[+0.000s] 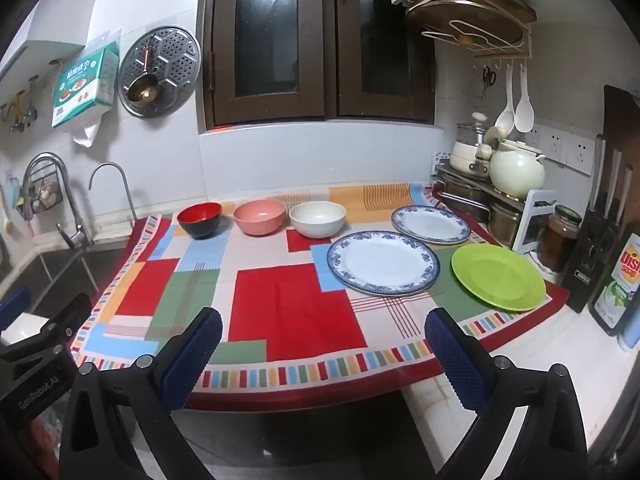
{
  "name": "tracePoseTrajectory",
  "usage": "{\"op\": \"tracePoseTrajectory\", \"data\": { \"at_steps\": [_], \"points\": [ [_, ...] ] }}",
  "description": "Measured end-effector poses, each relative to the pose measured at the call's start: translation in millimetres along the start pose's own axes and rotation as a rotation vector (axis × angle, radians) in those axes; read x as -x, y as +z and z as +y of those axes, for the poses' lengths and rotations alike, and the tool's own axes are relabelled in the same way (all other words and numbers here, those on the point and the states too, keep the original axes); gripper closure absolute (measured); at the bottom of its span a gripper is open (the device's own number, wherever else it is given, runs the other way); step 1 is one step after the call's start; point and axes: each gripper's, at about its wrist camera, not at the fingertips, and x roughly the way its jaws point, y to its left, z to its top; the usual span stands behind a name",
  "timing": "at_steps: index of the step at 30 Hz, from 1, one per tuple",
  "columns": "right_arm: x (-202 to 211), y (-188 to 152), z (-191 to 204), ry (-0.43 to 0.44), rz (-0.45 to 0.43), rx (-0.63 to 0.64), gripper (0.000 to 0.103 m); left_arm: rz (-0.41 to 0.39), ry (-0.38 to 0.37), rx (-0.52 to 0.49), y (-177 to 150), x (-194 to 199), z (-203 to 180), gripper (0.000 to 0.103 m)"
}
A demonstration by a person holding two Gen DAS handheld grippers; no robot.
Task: Organize plates and bowls
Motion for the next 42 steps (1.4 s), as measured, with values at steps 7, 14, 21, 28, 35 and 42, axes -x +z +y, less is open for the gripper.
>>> {"op": "tracePoseTrajectory", "data": {
  "at_steps": [7,14,21,28,35,42],
  "points": [
    [0,-1,3,0.001,-0.001,-0.007,0.000,0.005,-0.026,-0.008,0,3,5,0.000],
    [0,-2,-4,0.001,-0.001,-0.024,0.000,-0.010,-0.024,-0.030,4,-1,6,0.000],
    [1,0,2,-0.006,-0.011,-0.029,0.000,-0.011,-0.022,-0.031,3,-1,6,0.000],
    [3,0,6,-0.012,-0.018,-0.026,0.000,-0.013,-0.022,-0.028,4,-1,7,0.000],
    [3,-1,6,-0.013,-0.020,-0.024,0.000,-0.010,-0.021,-0.024,5,1,13,0.000],
    [4,-1,7,-0.013,-0.020,-0.023,0.001,-0.012,-0.021,-0.023,4,0,15,0.000]
  ]
}}
